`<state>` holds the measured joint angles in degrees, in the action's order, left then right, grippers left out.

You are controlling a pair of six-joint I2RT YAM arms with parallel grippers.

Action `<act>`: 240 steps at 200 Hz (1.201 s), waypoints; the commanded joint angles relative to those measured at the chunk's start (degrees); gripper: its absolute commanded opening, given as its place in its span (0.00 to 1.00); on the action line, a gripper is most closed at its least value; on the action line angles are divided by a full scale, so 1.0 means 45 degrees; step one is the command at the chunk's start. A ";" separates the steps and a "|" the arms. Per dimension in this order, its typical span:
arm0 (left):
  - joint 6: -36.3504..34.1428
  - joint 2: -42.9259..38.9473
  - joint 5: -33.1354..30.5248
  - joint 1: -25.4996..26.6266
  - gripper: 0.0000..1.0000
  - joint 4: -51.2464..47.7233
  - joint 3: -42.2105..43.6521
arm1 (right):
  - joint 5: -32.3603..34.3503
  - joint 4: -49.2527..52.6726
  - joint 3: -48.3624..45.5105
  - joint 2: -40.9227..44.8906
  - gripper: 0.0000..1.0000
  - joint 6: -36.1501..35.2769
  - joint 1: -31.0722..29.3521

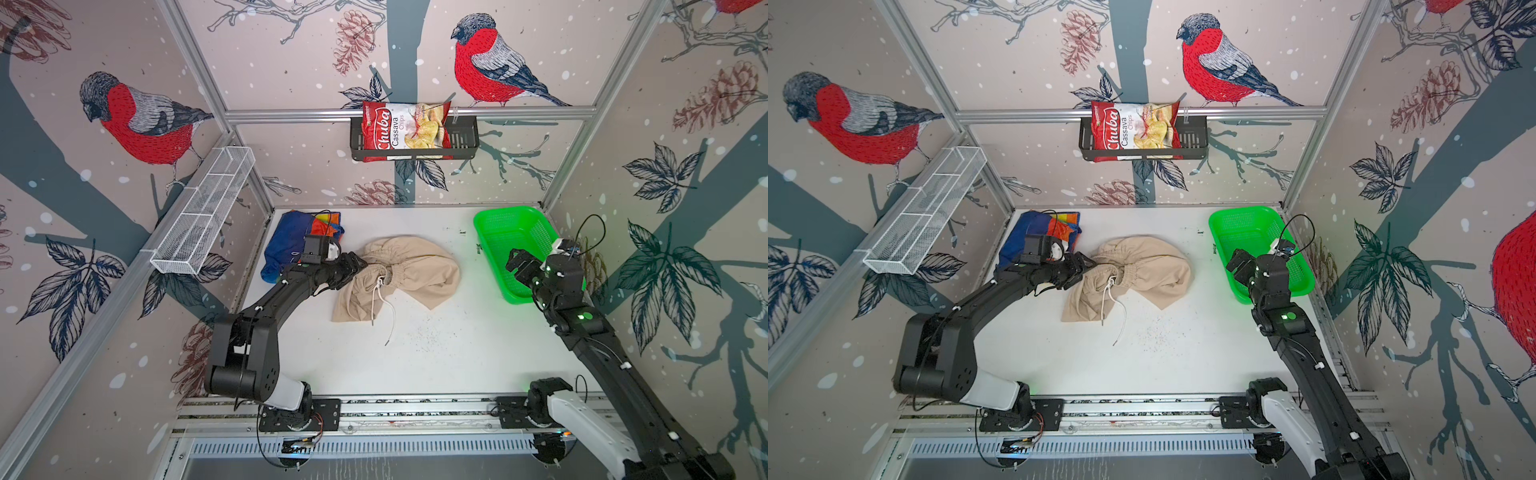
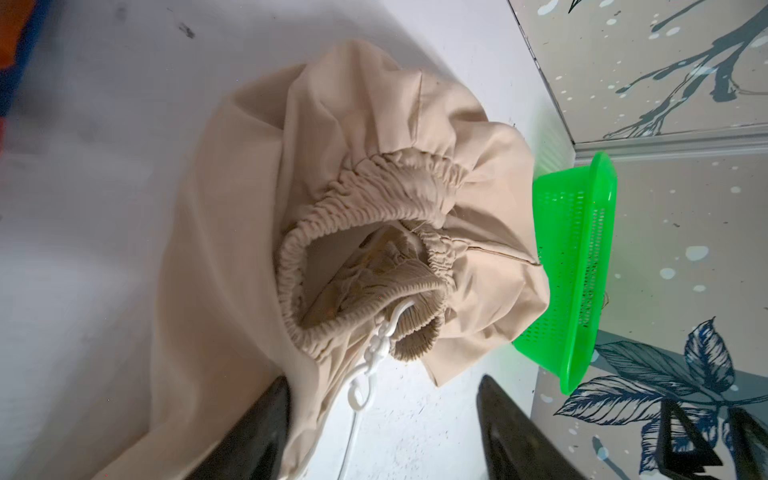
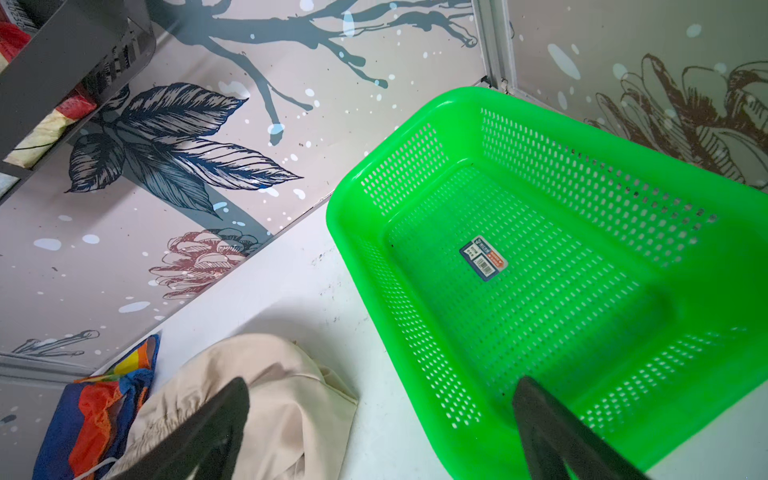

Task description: Fold and stack the shorts

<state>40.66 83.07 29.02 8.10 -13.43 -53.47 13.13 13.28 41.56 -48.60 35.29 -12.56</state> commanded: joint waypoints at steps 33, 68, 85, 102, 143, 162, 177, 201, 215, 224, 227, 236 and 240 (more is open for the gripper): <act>-0.1816 -0.0770 -0.2491 0.1833 0.74 -0.0950 -0.1690 | 0.0502 -0.0768 0.0401 -0.1737 0.99 0.0006 -0.0457; -0.2500 0.1116 -0.3664 0.3894 0.70 -0.1683 -0.3475 | -0.1440 -0.2162 -0.0333 -0.2471 0.99 0.0674 0.0414; -0.2611 0.2266 -0.4123 0.4307 0.68 -0.2062 -0.4099 | -0.1665 -0.2559 -0.0457 -0.2571 0.99 0.0513 0.0446; -0.2531 0.3418 -0.4234 0.4414 0.68 -0.2231 -0.4562 | -0.1576 -0.2277 -0.0297 -0.2825 0.98 0.0252 0.0484; -0.2319 0.5582 -0.4754 0.4526 0.71 -0.2353 -0.5329 | -0.2298 -0.1842 -0.0174 -0.3526 0.84 -0.0526 0.0720; -0.2231 0.6204 -0.4836 0.4519 0.73 -0.2120 -0.5411 | -0.2466 -0.1849 -0.0258 -0.3763 0.83 -0.0551 0.0797; -0.2152 0.6646 -0.4751 0.4510 0.72 -0.2019 -0.5596 | -0.2535 -0.1934 -0.0356 -0.3837 0.83 -0.0479 0.0837; -0.1987 0.7074 -0.4721 0.4533 0.63 -0.1654 -0.5700 | -0.2602 -0.2081 -0.0504 -0.3838 0.83 -0.0401 0.0876; -0.1932 0.7165 -0.4626 0.4548 0.34 -0.1565 -0.5733 | -0.2604 -0.2101 -0.0529 -0.3836 0.83 -0.0405 0.0885; -0.1905 0.7151 -0.4465 0.4532 0.08 -0.1643 -0.5884 | -0.2623 -0.2077 -0.0501 -0.3834 0.82 -0.0420 0.0896; -0.1898 0.7122 -0.4406 0.4546 0.03 -0.1700 -0.5963 | -0.2602 -0.2063 -0.0478 -0.3835 0.82 -0.0437 0.0896; -0.1887 0.6936 -0.4004 0.4547 0.00 -0.1821 -0.6229 | -0.2566 -0.2006 -0.0433 -0.3824 0.81 -0.0476 0.0913; -0.1887 0.6811 -0.3768 0.4533 0.00 -0.1873 -0.6391 | -0.2565 -0.1977 -0.0385 -0.3801 0.80 -0.0511 0.0909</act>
<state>31.70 115.22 8.84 28.49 -21.93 -79.72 1.91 5.58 39.31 -65.87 34.22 -8.58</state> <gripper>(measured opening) 0.149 0.812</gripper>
